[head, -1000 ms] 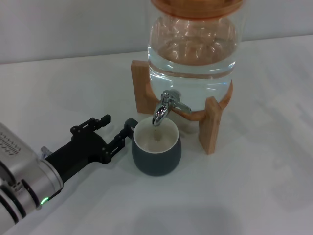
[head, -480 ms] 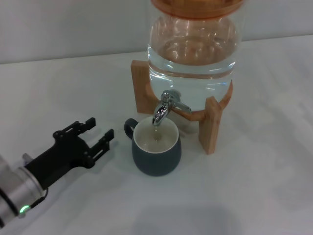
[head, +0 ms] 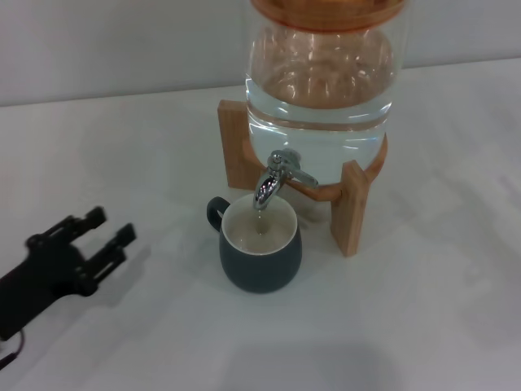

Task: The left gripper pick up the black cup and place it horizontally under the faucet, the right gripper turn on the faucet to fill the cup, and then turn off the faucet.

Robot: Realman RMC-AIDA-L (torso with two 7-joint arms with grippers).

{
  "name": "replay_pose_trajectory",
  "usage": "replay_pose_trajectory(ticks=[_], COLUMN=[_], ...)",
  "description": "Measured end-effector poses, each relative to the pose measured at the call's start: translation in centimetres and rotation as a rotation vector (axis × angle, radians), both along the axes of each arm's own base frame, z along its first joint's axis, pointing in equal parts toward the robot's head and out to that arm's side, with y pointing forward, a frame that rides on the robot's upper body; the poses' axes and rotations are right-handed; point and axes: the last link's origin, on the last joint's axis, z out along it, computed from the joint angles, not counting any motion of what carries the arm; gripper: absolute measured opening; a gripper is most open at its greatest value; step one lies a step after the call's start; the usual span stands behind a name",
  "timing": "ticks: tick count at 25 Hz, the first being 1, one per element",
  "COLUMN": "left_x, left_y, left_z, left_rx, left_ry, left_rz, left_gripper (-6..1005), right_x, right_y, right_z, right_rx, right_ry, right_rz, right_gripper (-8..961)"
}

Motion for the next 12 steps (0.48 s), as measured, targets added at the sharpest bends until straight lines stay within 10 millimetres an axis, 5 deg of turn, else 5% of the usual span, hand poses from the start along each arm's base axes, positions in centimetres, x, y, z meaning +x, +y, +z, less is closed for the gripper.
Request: replay_pose_trajectory(ticks=[12], left_x=[-3.8], left_y=[-1.0], left_z=[5.1], left_rx=[0.204], left_ry=[-0.068], left_rz=[0.175], left_gripper=[573], right_x=[-5.3], right_y=[1.3], right_z=[0.8], right_rx=[-0.432], right_ry=[-0.063], right_rz=[0.145], right_gripper=[815])
